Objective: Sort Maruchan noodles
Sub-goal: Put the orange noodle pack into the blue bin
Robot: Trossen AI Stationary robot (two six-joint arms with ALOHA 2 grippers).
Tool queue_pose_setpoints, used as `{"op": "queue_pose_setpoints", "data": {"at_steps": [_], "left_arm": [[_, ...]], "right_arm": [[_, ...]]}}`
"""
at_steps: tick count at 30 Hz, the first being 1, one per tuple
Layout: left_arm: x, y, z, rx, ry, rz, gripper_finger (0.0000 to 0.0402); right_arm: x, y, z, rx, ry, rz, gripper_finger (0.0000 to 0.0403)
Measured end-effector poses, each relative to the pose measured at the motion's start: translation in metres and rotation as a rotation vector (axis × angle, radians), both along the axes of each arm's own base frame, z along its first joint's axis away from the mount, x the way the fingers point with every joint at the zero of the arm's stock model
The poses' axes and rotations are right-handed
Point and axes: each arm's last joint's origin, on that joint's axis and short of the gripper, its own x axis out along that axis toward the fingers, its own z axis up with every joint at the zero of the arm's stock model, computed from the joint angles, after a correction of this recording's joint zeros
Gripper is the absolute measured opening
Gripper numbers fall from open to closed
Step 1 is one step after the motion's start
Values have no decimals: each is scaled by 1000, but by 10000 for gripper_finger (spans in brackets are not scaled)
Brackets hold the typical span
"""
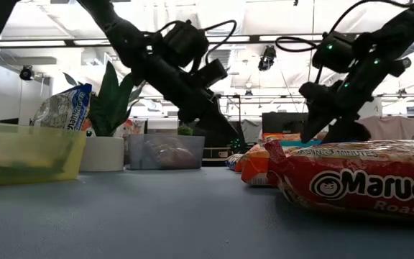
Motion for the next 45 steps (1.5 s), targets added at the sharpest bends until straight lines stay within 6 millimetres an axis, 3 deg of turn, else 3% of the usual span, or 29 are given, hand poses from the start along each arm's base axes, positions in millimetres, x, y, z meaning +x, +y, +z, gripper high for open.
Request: {"op": "queue_pose_setpoints", "data": {"at_steps": [6,18,29,34,41,45], "left_arm": [[6,10,-6,9,-65,26,0],[14,22,-46,-29,-26,58,0],[13,22,-55,-52,9,71,0],[13,22,-55,-54,8,68,0],[13,22,-54,-56,0,71,0],[13,22,-49,-60,-14,74,0]], "right_arm": [[15,-9,-8,-35,-25,30,242],[31,-14,-18,-32,-84,120,242],[43,-14,-23,3,-182,198,236],[41,-13,-16,-4,-202,200,199],[35,-10,-3,-19,-218,205,100],[32,-9,4,-36,-240,205,97]]}}
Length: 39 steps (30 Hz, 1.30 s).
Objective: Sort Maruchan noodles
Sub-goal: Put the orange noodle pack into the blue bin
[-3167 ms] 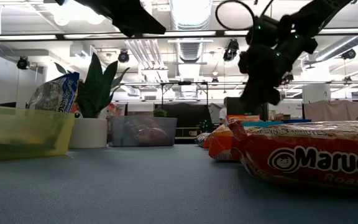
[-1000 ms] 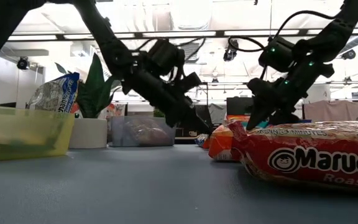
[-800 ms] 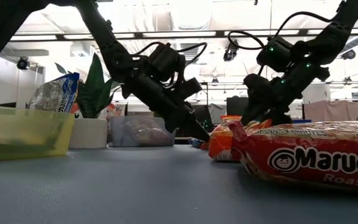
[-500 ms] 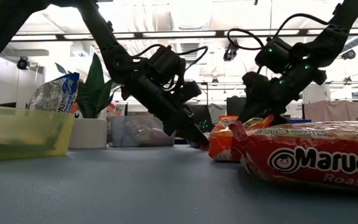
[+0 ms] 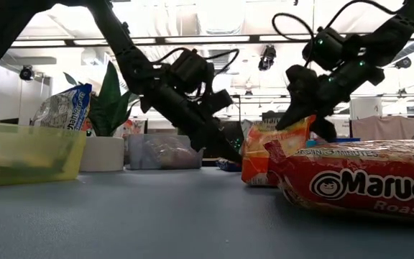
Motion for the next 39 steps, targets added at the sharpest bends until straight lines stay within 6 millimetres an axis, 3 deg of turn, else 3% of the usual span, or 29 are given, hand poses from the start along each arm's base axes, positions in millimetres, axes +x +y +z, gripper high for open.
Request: {"op": "queue_pose_setpoints", "data": {"at_steps": [6,11,18,24,29,34,39], "left_arm": [[-8,-2,33,6,-17,-64,0],[-18,-5,73,58,-87,-138,0],[-29,-7,111,105,-185,-149,0],[-32,-8,121,114,-214,-148,0],[-32,-8,121,105,-213,-142,0],[-33,-8,121,88,-211,-131,0],[-33,-8,119,86,-193,-133,0]], "right_arm": [[-6,3,20,-40,-55,11,97],[-6,1,59,-149,-88,44,97],[-6,-11,114,-398,113,108,98],[0,-37,136,-585,308,263,98],[9,-67,138,-736,471,341,99],[15,-91,123,-645,552,412,99],[19,-105,100,-524,524,476,99]]}}
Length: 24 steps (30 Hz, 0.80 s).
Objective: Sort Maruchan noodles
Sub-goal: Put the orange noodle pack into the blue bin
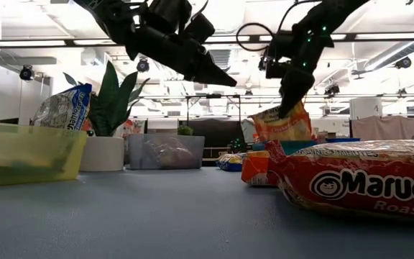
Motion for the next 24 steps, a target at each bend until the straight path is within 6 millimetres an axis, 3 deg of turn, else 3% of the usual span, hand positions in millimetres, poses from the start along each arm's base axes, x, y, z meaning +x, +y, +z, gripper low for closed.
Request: {"op": "queue_pose_setpoints", "data": {"at_steps": [9,18,24], "left_arm": [[0,0,0,0,4,0,0],[0,0,0,0,2,0,0],[0,0,0,-6,2,2,0]], "right_arm": [[4,-12,-15,17,12,15,105],[4,-14,-16,-2,18,-76,181],[0,-17,-15,-102,108,-153,203]]}}
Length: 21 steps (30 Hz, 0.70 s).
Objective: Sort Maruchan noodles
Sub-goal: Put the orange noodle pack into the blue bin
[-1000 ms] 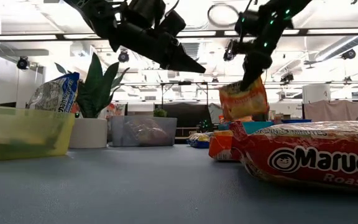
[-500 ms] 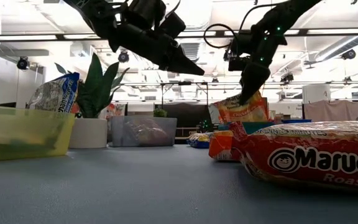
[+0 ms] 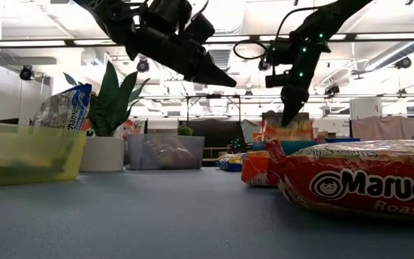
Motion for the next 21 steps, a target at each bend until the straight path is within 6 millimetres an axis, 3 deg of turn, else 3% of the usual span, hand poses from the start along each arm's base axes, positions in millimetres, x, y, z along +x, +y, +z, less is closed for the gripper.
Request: {"op": "queue_pose_setpoints", "data": {"at_steps": [8,13,16,21], "left_arm": [[-1,0,-1,-14,16,4,0],[-1,0,-2,-15,20,5,0],[-1,0,-2,-15,20,5,0],[-1,0,-2,-15,21,4,0]], "right_arm": [[-8,7,30,-67,-76,-54,204],[-15,21,42,-7,-169,-66,175],[-14,30,35,31,-201,-83,138],[-15,35,0,62,-220,-147,58]]}}
